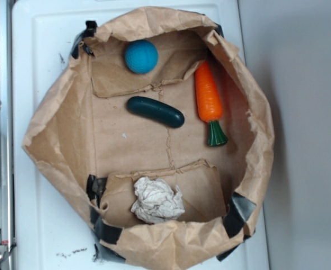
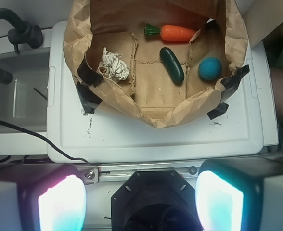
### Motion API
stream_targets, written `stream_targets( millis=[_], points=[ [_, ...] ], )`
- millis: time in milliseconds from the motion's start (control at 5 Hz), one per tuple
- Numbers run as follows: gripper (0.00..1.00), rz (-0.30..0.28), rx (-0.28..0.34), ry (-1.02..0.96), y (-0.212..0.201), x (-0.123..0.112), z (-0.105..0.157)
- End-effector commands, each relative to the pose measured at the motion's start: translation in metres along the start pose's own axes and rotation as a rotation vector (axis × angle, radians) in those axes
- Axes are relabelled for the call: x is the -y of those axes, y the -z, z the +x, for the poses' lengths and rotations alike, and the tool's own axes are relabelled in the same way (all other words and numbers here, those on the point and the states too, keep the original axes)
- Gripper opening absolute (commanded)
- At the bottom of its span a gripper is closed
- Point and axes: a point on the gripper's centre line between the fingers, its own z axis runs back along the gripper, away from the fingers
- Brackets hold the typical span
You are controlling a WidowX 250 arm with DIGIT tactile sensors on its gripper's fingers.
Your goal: Grab the white paper.
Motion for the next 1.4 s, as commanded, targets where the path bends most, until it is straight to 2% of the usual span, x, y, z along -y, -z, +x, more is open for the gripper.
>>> stream_targets(
  millis=[0,200,400,600,800,1000,1200],
  points=[
    [1.0,0.0,0.0,0.0,0.0,0.0,0.0],
    [1.0,-0.046,0.039,-0.043,0.012,0.036,0.041],
    [1.0,-0.047,0.045,-0.073,0.025,0.055,0.073],
    [1.0,-0.071,0.039,-0.067,0.038,0.054,0.102],
    [1.0,-0.133,0.033,0.016,0.052,0.036,0.119],
    [1.0,-0.17,0.02,0.103,0.063,0.015,0.128],
    [1.0,-0.181,0.012,0.167,0.075,0.002,0.135]
  ],
)
